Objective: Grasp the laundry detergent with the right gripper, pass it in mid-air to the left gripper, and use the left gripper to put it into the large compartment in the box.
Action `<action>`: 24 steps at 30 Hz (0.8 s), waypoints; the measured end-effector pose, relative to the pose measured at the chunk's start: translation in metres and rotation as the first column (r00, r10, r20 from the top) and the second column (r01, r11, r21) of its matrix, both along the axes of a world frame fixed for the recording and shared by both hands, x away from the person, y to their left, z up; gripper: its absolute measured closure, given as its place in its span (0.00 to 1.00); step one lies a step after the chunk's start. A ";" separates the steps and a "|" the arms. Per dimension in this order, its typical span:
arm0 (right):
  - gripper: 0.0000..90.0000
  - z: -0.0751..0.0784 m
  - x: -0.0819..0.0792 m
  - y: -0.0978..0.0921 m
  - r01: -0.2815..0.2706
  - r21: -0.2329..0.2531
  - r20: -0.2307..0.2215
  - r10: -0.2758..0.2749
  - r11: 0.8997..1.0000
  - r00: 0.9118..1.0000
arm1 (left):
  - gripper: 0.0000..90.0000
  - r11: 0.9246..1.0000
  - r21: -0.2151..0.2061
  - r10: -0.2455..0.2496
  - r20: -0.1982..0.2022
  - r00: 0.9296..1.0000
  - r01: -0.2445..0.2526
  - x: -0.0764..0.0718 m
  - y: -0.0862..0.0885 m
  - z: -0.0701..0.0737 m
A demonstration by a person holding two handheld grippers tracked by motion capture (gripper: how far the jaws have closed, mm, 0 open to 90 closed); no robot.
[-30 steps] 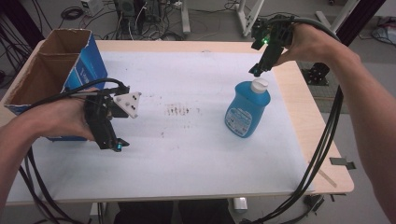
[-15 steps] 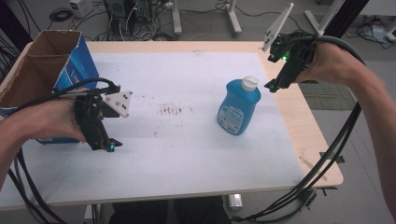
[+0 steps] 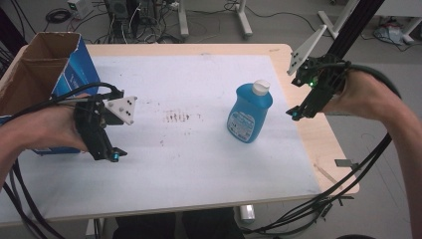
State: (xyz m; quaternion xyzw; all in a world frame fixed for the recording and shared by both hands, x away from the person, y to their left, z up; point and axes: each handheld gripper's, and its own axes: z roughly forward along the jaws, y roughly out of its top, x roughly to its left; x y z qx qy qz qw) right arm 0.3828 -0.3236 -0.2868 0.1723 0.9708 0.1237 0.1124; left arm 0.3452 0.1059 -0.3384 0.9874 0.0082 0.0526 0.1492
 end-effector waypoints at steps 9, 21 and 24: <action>0.13 -0.018 -0.024 0.006 0.093 0.134 -0.023 -0.090 0.987 0.996 | 0.12 1.000 -0.002 0.001 -0.002 1.000 -0.001 0.000 0.000 -0.001; 0.13 -0.028 -0.033 0.019 0.158 0.230 0.004 -0.163 0.960 0.987 | 0.12 1.000 -0.002 0.001 0.010 1.000 -0.001 0.000 0.000 0.000; 0.13 -0.030 -0.036 0.022 0.184 0.270 0.004 -0.193 0.945 0.981 | 0.12 1.000 -0.003 -0.003 0.018 1.000 0.003 0.000 0.000 0.000</action>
